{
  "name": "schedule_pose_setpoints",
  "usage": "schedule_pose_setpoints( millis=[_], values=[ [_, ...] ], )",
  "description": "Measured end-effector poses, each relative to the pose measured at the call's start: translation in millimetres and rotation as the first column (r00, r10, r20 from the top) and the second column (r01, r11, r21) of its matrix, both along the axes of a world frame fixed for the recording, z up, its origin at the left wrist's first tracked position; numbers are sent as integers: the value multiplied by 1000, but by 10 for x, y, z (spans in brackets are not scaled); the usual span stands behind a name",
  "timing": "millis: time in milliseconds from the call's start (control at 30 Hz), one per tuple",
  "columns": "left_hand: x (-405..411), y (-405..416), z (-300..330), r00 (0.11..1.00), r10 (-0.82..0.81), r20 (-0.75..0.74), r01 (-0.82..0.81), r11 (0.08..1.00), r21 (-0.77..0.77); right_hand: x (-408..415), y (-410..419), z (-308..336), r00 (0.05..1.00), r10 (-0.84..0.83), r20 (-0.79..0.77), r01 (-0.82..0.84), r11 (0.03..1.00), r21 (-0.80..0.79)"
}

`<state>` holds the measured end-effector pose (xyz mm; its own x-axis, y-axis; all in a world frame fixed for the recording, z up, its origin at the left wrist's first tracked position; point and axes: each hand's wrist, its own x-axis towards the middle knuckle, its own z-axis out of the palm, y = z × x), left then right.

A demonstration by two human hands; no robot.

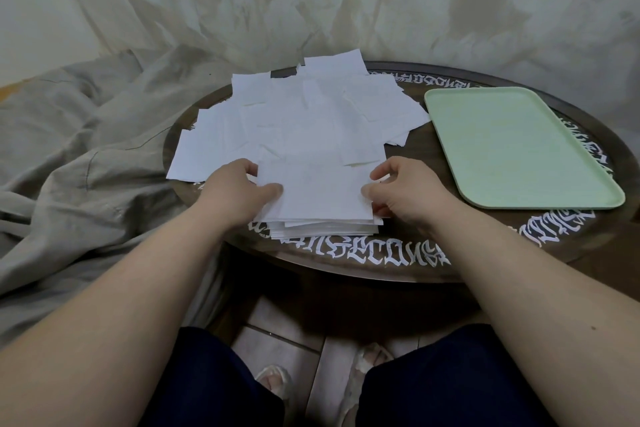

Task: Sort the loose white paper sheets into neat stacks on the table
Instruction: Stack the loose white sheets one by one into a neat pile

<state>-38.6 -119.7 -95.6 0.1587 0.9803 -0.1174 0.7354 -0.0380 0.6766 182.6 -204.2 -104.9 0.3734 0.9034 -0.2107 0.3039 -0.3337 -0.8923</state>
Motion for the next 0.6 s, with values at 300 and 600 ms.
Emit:
schedule_pose_setpoints(
  millis=[300,600],
  values=[
    [25,-124,120,986,-157,54,143,969,204,-57,16,82,990,-3,144,-24,982,187],
    [128,-118,-17,988,-130,80,129,991,27,76,-86,40,995,-83,57,78,994,74]
  ],
)
